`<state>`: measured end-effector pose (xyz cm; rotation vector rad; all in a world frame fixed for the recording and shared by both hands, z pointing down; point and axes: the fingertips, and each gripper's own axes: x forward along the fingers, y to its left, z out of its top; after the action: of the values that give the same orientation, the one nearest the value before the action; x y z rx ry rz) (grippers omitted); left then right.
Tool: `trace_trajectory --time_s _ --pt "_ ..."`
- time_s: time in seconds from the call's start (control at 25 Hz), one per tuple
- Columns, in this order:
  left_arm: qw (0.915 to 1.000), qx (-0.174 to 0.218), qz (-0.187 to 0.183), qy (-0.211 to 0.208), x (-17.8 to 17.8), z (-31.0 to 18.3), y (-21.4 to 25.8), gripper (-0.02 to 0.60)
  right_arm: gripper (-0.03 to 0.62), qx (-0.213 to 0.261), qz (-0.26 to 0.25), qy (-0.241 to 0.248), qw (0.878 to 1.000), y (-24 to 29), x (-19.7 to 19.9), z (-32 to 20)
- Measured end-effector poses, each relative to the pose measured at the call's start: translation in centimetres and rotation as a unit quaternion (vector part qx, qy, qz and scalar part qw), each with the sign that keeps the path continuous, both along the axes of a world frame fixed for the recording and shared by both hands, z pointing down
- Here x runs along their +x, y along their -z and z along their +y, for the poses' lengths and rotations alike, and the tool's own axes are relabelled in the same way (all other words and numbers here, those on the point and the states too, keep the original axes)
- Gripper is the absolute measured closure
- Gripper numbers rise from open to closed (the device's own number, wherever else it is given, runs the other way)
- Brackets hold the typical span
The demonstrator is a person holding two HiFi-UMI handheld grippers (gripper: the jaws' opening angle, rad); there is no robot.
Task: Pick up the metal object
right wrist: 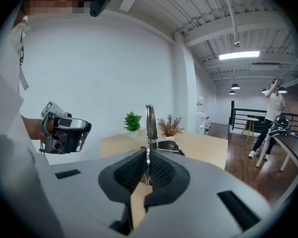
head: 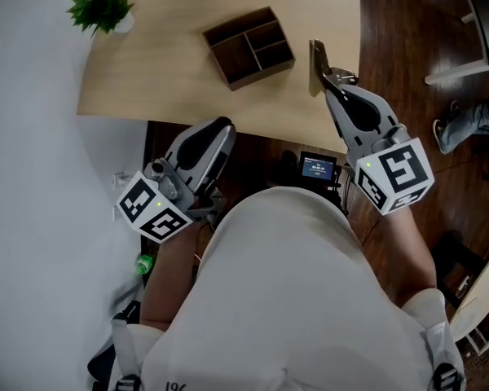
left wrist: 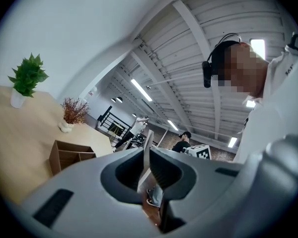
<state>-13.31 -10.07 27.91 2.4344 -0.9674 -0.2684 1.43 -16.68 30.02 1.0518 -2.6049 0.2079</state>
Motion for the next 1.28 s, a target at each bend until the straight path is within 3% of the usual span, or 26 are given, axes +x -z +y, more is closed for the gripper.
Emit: trace_trajectory --time_s 1.28 --pt "0.9979 -0.057 -0.021 0.023 -0.5 1.4 -3.5 0.565 0.589 -0.043 0.008 -0.001 0.999 -2.7 1.1 3.0"
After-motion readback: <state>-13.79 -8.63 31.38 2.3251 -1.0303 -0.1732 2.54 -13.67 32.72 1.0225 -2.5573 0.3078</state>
